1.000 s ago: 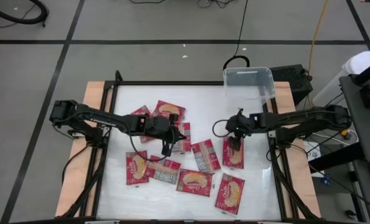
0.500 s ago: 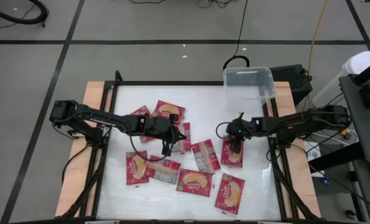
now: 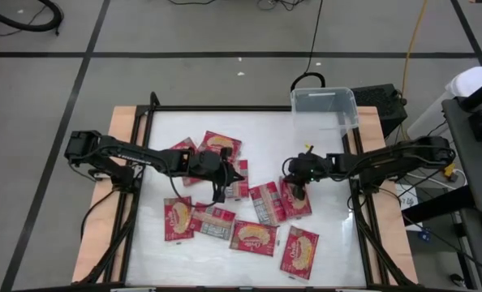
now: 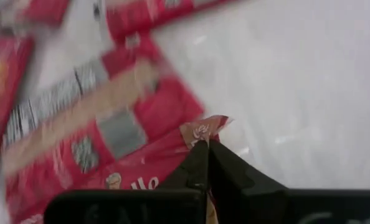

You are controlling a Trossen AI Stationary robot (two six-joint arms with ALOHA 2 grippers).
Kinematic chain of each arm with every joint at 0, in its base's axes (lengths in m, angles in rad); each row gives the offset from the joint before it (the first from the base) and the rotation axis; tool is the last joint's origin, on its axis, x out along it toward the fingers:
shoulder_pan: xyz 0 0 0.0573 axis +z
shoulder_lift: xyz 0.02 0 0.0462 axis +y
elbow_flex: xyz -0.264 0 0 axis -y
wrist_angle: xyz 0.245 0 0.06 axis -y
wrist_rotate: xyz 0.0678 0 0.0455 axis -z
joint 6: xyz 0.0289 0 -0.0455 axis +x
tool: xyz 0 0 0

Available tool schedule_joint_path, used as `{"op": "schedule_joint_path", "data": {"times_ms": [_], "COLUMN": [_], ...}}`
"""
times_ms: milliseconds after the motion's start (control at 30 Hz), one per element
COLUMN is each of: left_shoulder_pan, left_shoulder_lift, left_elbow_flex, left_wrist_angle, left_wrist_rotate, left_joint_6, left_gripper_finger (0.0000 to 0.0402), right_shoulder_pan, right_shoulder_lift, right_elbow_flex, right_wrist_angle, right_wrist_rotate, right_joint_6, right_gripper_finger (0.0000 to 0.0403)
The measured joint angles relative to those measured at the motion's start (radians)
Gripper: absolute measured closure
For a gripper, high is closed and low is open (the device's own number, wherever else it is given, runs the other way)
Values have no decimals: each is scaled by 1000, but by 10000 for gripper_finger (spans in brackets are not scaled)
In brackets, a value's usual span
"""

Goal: Sort popcorn bags into baskets
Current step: Put the red popcorn bag into the transparent bin

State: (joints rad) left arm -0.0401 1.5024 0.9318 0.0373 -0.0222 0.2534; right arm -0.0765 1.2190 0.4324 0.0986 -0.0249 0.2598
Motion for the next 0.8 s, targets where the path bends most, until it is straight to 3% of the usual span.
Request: {"op": "schedule_joint_path", "data": {"times_ms": [267, 433, 667, 800], "left_shoulder_pan": [7, 7, 19, 36], "left_shoulder_lift": [44, 77, 190, 257], "left_elbow_flex": [1, 2, 0, 0], "left_wrist_angle": [45, 91, 289, 362], "left_wrist_rotate": [0, -30, -85, -213], "left_joint_6": [-120, -161, -269, -332], "left_gripper_finger": [370, 307, 207, 181], "right_shoulder_pan": [1, 1, 10, 27], "right_shoulder_lift": [-72, -142, -192, -197], "right_elbow_flex": [84, 98, 99, 100], "right_wrist_angle": [10, 69, 156, 186], "right_wrist_rotate": [156, 261, 288, 292], "right_joint_6": [-101, -160, -211, -237], "right_gripper_finger": [403, 403, 403, 403]}}
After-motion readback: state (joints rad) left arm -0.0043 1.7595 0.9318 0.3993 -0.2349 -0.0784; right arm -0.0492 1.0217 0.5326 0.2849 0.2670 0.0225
